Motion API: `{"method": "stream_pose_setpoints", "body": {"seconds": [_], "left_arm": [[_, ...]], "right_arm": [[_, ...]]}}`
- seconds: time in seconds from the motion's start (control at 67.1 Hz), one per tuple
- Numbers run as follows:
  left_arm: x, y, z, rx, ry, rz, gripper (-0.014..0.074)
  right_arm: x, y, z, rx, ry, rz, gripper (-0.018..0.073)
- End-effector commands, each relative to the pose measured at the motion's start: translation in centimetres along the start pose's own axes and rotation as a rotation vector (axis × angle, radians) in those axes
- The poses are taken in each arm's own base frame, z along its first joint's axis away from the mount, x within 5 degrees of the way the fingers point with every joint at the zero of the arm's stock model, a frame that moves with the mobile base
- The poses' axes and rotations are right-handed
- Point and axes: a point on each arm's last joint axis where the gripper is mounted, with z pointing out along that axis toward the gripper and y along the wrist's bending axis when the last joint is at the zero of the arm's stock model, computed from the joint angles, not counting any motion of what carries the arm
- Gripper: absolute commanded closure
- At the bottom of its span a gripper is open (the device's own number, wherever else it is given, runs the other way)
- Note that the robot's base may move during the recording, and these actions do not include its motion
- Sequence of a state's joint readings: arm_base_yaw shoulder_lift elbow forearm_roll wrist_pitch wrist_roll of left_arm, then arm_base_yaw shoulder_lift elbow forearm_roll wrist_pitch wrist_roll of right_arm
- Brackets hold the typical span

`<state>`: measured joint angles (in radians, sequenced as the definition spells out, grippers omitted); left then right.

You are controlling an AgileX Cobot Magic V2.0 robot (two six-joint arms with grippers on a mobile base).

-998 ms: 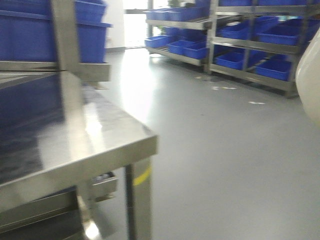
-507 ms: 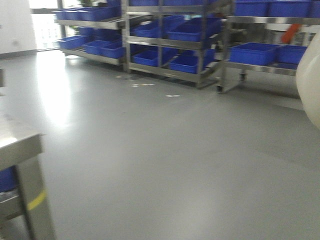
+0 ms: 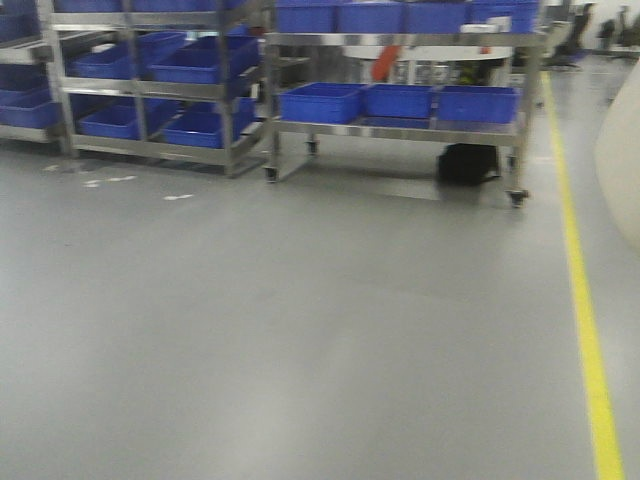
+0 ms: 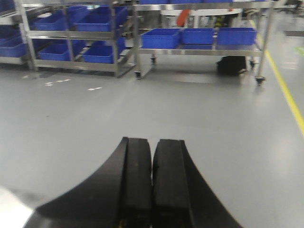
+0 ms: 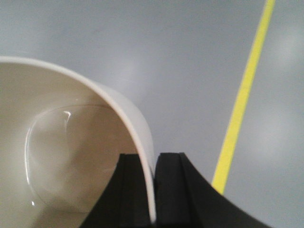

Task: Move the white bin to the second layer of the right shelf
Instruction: 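Drive away from the table holding the bin in the right gripper, then drive along the yellow floor line carrying the bin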

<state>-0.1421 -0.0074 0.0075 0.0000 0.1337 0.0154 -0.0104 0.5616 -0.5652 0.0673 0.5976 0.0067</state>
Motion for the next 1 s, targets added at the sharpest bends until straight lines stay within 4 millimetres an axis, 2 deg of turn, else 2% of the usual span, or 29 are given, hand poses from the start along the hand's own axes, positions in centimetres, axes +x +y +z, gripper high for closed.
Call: {"method": "stream_pose_setpoints", "body": {"seconds": [0.0, 0.983], "left_arm": [[0.38, -0.04, 0.06, 0.005, -0.064, -0.003, 0.0512], [0.38, -0.04, 0.06, 0.005, -0.064, -0.003, 0.0512]], "right_arm": [[-1.76, 0.04, -0.6, 0.0, -0.125, -0.001, 0.0472], [-1.75, 0.04, -0.6, 0.0, -0.124, -0.001, 0.0472]]}}
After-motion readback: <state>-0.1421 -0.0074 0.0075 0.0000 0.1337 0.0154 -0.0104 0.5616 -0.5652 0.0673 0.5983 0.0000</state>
